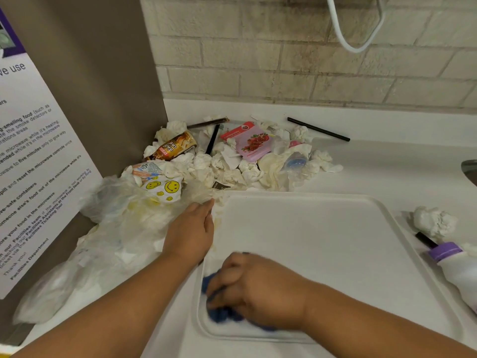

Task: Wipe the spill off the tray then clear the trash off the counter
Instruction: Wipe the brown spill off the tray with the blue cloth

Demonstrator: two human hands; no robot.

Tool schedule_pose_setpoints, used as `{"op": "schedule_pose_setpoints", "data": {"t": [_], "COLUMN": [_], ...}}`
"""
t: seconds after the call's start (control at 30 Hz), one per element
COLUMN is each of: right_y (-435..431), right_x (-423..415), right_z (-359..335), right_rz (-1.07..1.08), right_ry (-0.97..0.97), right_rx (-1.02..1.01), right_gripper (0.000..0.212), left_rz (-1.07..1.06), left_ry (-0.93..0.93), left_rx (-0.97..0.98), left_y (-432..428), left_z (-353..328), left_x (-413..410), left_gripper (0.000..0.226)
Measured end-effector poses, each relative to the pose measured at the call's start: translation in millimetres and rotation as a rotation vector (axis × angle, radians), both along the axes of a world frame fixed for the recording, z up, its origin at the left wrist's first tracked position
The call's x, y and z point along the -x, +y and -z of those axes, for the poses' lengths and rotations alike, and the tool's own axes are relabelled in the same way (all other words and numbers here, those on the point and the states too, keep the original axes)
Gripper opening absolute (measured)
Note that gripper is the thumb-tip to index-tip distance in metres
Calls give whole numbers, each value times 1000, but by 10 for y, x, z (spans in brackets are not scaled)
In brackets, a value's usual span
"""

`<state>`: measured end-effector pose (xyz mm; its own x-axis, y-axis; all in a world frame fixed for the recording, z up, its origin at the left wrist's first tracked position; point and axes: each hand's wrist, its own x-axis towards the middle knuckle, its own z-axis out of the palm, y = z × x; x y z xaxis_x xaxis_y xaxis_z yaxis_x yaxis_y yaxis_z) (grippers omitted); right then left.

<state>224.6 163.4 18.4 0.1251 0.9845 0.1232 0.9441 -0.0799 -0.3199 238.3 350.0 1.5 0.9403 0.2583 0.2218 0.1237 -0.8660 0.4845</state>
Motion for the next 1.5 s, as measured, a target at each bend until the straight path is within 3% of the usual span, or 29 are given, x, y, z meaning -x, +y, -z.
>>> {"op": "schedule_pose_setpoints", "data": {"t": [0.1, 0.27, 0.4, 0.5, 0.63, 0.73, 0.8, 0.9, 1.07, 1.1, 1.2, 1.27, 1.4, 1.5], "right_y": [-30, 71, -12, -74, -158, -276, -391, -584, -713, -699, -533, -372, -213, -209], "right_x": [-224, 35, -187, -278, -369, -501, -595, -691, -716, -706, -592, -452, -226, -393], "right_z": [-39, -59, -91, -233, -548, -767, -781, -656, -296, -186, -11, 18, 23, 4], "right_rz": [191, -62, 111, 331, 604, 633, 684, 804, 462, 459, 512, 435, 171, 210], "right_ry": [-22, -43, -5, 226, 590, 944, 1008, 784, 142, 84, 4, -68, -110, -105], "right_rx": [-94, -14, -111, -96, -265, -389, -479, -477, 10, 64, -77, -130, -41, -6], "right_gripper": [27, 22, 28, 27, 30, 24, 23, 42, 56, 60, 54, 50, 51, 46], "left_rz": [0, -1, -2, -4, -9, -7, -4, -6, 4, 3, -1, 1, 6, 12], "left_ry": [3, 1, -7, -9, -11, -12, -15, -22, -30, -27, -15, -17, -19, -23], "left_rx": [8, 8, 15, 16, 21, 12, 9, 27, 29, 23, 18, 18, 17, 24], "left_y": [1, 2, 2, 0, 3, 5, 8, 9, 4, 1, -1, 3, 10, 15], "left_z": [11, 18, 14, 12, 13, 14, 19, 28, 25, 23, 15, 24, 39, 45], "left_x": [4, 0, 2, 9, -1, 0, 0, 6, 11, 7, 11, 4, -9, -5], "left_gripper": [43, 41, 41, 41, 41, 42, 41, 41, 41, 41, 42, 41, 41, 40]}}
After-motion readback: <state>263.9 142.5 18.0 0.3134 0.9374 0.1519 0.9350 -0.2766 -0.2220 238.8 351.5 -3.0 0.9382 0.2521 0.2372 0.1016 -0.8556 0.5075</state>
